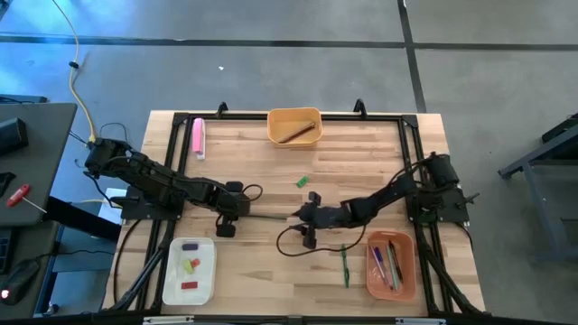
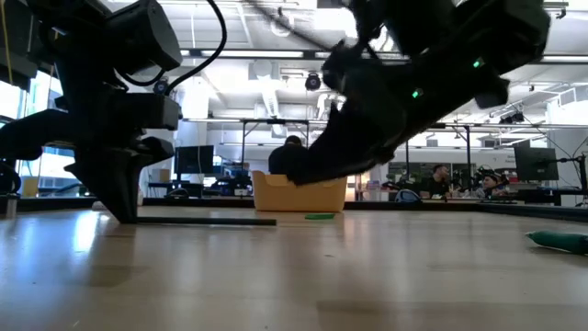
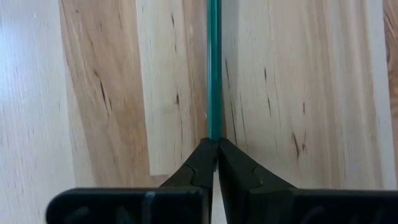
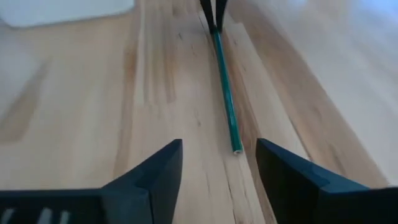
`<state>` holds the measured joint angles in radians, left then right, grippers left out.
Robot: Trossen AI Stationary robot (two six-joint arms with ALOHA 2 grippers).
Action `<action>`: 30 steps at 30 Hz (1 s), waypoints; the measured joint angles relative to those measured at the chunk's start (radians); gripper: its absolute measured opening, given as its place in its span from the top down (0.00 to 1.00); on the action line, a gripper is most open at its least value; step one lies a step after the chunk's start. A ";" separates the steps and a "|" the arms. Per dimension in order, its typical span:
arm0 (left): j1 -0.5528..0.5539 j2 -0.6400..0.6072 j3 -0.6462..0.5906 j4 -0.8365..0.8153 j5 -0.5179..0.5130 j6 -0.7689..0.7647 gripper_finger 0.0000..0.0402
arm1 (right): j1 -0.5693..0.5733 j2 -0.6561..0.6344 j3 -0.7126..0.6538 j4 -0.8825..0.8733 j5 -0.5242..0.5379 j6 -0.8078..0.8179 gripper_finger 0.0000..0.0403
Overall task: Sort crayons/erasers/pens/pencils in bins
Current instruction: Put the dark green pencil into the yellow bin
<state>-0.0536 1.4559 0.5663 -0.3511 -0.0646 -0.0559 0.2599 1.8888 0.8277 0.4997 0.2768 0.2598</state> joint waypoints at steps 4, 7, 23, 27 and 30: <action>0.000 0.000 0.000 0.001 0.000 0.008 1.00 | -0.015 0.059 0.059 -0.052 -0.012 0.005 0.50; 0.000 0.000 -0.007 0.010 0.000 0.015 1.00 | -0.027 0.091 0.101 -0.082 -0.023 0.004 0.49; -0.002 -0.008 -0.064 0.126 0.006 -0.001 1.00 | -0.048 0.169 0.220 -0.227 -0.038 0.024 0.64; -0.002 -0.008 -0.064 0.125 0.007 -0.001 1.00 | -0.058 0.167 0.222 -0.260 -0.039 0.051 0.77; -0.002 -0.008 -0.064 0.125 0.007 -0.003 1.00 | -0.058 0.166 0.222 -0.267 -0.034 0.051 0.86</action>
<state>-0.0559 1.4483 0.5018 -0.2260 -0.0572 -0.0586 0.2016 2.0552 1.0500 0.2329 0.2425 0.3110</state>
